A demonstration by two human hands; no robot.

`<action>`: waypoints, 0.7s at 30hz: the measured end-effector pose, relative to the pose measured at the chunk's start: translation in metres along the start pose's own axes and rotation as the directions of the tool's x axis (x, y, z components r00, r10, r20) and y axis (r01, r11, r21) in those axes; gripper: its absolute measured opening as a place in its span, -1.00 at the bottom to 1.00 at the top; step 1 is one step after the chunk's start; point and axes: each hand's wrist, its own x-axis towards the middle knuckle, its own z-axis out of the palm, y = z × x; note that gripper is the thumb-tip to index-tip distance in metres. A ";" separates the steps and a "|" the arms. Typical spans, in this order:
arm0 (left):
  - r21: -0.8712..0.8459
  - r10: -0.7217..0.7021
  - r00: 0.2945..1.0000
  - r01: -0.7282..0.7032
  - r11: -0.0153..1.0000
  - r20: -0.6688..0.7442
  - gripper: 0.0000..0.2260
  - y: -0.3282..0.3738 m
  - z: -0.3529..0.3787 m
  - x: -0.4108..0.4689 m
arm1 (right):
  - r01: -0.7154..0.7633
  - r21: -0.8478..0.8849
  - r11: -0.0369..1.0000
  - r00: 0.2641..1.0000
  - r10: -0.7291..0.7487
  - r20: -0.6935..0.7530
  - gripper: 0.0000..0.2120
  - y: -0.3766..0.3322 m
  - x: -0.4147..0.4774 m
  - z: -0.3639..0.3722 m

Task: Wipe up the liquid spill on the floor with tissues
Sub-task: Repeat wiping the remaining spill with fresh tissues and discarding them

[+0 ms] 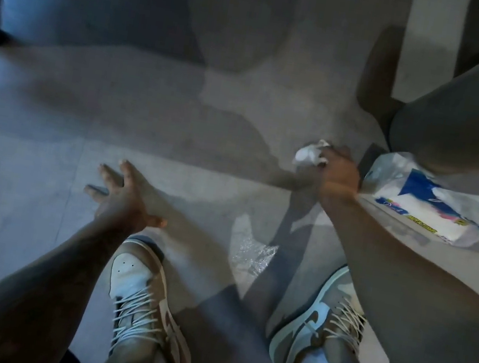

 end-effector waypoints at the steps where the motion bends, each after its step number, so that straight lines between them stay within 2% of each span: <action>1: 0.014 -0.003 1.000 0.003 1.000 -0.002 0.33 -0.001 -0.001 -0.001 | 0.058 0.008 0.998 0.998 -0.058 0.010 -0.60 -0.014 -0.005 0.003; 3: 0.046 -0.001 1.000 0.002 0.999 -0.016 0.25 0.002 -0.004 -0.004 | 0.196 0.072 0.978 0.979 -0.200 0.047 -0.63 -0.031 -0.038 0.016; 4: 0.058 0.002 1.000 -0.001 0.998 -0.025 0.17 0.006 -0.005 -0.007 | 0.207 0.162 0.965 0.966 -0.227 0.121 -0.69 -0.032 -0.061 0.026; 6: 0.119 0.067 0.998 -0.064 0.991 -0.018 -0.02 0.021 -0.010 -0.018 | 0.254 0.151 0.956 0.918 -0.287 0.274 -0.74 -0.032 -0.103 0.033; 7: 0.147 0.133 0.991 -0.132 0.980 0.008 -0.14 0.031 -0.013 -0.027 | 0.257 0.159 0.953 0.886 -0.298 0.356 -0.73 -0.031 -0.116 0.031; 9: 0.133 0.265 0.961 -0.274 0.953 0.084 -0.37 0.056 -0.018 -0.049 | 0.172 0.189 0.967 0.895 -0.234 0.381 -0.66 -0.032 -0.128 0.016; 11: 0.075 0.352 0.924 -0.365 0.928 0.148 -0.53 0.082 -0.023 -0.077 | 0.129 0.259 0.957 0.909 -0.219 0.356 -0.65 -0.041 -0.130 -0.008; 14: 0.008 0.454 0.874 -0.462 0.887 0.172 -0.64 0.124 -0.033 -0.117 | 0.148 0.315 0.937 0.927 -0.242 0.287 -0.71 -0.056 -0.126 -0.050; 18: -0.211 0.584 0.810 -0.562 0.800 0.054 -0.92 0.183 -0.055 -0.171 | 0.181 0.392 0.902 0.975 -0.217 0.049 -0.75 -0.058 -0.121 -0.120; 21: -0.366 0.621 0.781 -0.597 0.714 -0.063 -0.95 0.230 -0.074 -0.206 | 0.181 0.412 0.893 0.983 -0.156 -0.095 -0.78 -0.051 -0.118 -0.175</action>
